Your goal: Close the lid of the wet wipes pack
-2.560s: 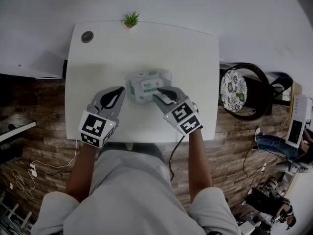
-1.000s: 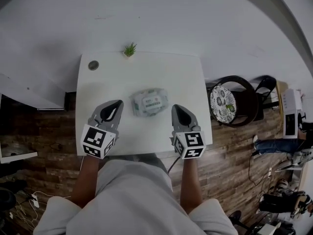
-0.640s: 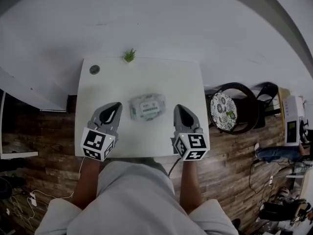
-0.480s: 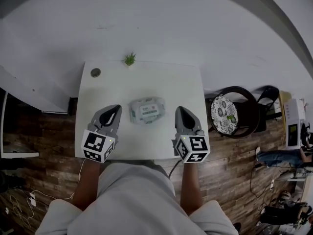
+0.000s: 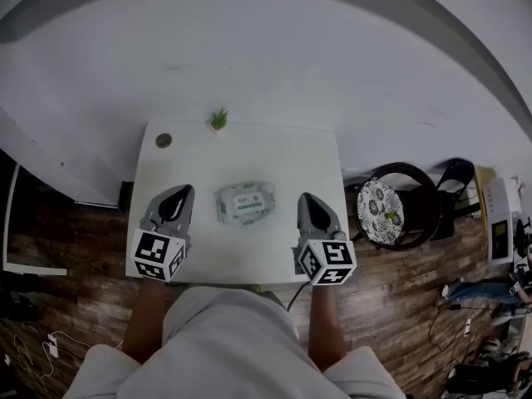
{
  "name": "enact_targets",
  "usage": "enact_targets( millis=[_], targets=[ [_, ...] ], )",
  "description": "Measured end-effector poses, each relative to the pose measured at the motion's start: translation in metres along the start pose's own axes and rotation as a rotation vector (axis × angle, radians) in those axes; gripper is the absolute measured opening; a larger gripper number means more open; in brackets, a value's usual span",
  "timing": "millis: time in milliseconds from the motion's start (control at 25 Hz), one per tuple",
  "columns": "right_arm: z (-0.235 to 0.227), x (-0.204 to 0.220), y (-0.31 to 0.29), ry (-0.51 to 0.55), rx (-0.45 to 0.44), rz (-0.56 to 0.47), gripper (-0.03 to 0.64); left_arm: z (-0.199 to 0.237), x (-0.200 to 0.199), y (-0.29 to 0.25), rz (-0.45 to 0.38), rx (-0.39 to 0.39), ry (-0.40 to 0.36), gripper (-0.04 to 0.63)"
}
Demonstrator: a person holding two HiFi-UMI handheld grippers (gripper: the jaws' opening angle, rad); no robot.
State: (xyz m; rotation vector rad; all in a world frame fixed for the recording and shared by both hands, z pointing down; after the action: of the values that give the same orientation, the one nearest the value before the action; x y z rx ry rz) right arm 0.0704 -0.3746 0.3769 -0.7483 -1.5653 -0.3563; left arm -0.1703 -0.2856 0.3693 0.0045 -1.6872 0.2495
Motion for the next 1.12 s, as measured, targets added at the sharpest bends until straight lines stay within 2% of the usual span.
enact_targets(
  millis=[480, 1120],
  targets=[
    [-0.016, -0.024, -0.006, 0.035, -0.022, -0.043, 0.005, 0.017, -0.029, 0.001, -0.045, -0.078, -0.054, 0.0],
    [-0.028, -0.035, -0.021, 0.06, -0.039, -0.047, 0.003, 0.028, -0.039, -0.003, -0.057, -0.126, -0.039, 0.0]
  ],
)
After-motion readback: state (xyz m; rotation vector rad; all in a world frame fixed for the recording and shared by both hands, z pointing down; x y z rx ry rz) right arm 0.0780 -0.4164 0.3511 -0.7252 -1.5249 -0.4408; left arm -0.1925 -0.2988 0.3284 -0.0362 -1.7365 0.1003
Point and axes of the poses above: the fingertips, and each gripper's own axes: y backward along the fingers, z to its left, x out of its underside, the point moved 1 cm from there along y, backward along the fingers, and after that the axes turned 3 degrees about -y, right-handed, at the moved point
